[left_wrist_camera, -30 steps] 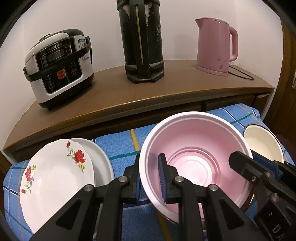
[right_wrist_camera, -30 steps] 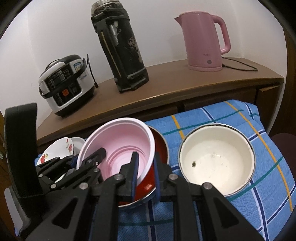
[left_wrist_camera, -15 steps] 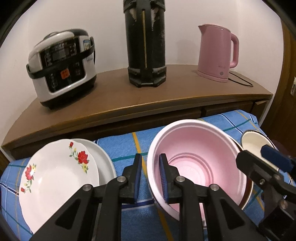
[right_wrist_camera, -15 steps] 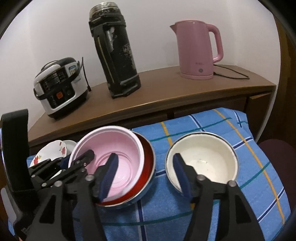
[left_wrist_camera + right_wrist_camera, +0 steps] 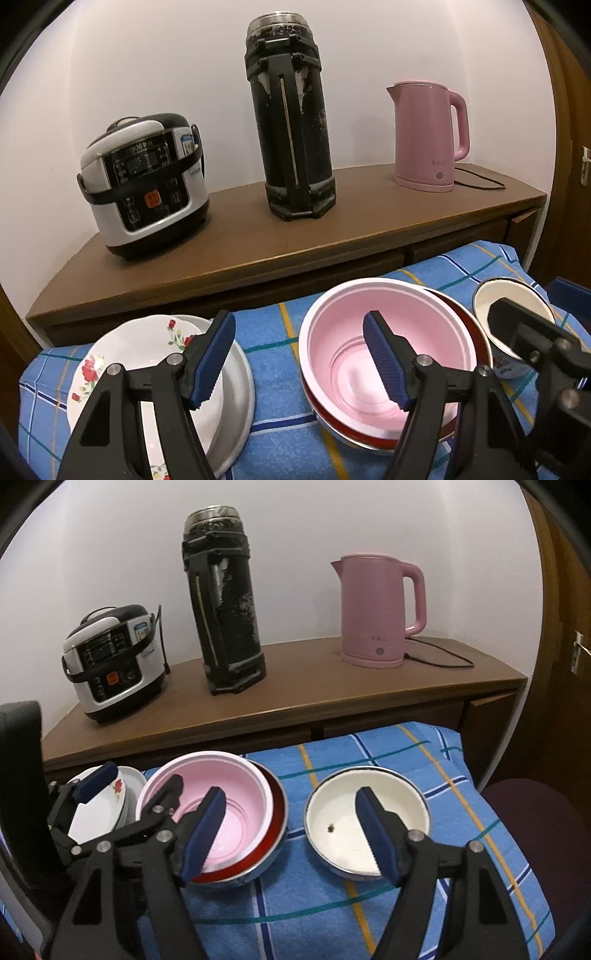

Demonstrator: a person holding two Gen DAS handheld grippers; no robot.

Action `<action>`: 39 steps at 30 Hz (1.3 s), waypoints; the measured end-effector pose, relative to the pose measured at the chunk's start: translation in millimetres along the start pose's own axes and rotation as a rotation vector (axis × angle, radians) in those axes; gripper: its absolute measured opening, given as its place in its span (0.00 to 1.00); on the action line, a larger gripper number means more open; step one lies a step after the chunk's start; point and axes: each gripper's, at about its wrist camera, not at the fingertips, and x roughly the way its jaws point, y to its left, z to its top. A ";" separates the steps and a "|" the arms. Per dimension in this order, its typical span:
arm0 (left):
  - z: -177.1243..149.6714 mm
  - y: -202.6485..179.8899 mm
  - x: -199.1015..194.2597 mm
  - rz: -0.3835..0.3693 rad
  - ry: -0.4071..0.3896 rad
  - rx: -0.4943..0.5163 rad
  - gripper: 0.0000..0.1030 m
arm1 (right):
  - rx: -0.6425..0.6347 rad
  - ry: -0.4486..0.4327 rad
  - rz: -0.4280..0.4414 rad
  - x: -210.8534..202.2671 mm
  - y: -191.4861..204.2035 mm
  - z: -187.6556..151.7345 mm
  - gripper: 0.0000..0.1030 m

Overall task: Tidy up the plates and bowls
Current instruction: 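Lower the pink bowl into the steel bowl and open both grippers, then withdraw both grippers from the nested bowls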

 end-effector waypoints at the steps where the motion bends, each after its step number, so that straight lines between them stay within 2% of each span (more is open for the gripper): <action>1: -0.6 -0.2 1.0 -0.006 0.006 -0.003 0.72 | 0.001 0.002 -0.004 -0.6 -1.1 0.0 0.72; 17: -8.0 4.7 2.2 -0.103 0.070 -0.062 0.72 | -0.017 0.018 -0.082 -9.6 -4.9 -3.6 0.72; 27: -22.2 10.7 -19.6 -0.080 0.064 -0.061 0.72 | -0.007 0.020 -0.050 -23.1 -5.0 -10.9 0.72; 31: -28.4 15.7 -29.5 -0.096 0.096 -0.094 0.72 | -0.005 0.017 -0.034 -30.1 -4.0 -15.3 0.72; 39: -40.7 14.5 -52.9 -0.066 0.104 -0.098 0.72 | -0.012 0.009 -0.001 -45.6 -0.2 -25.2 0.72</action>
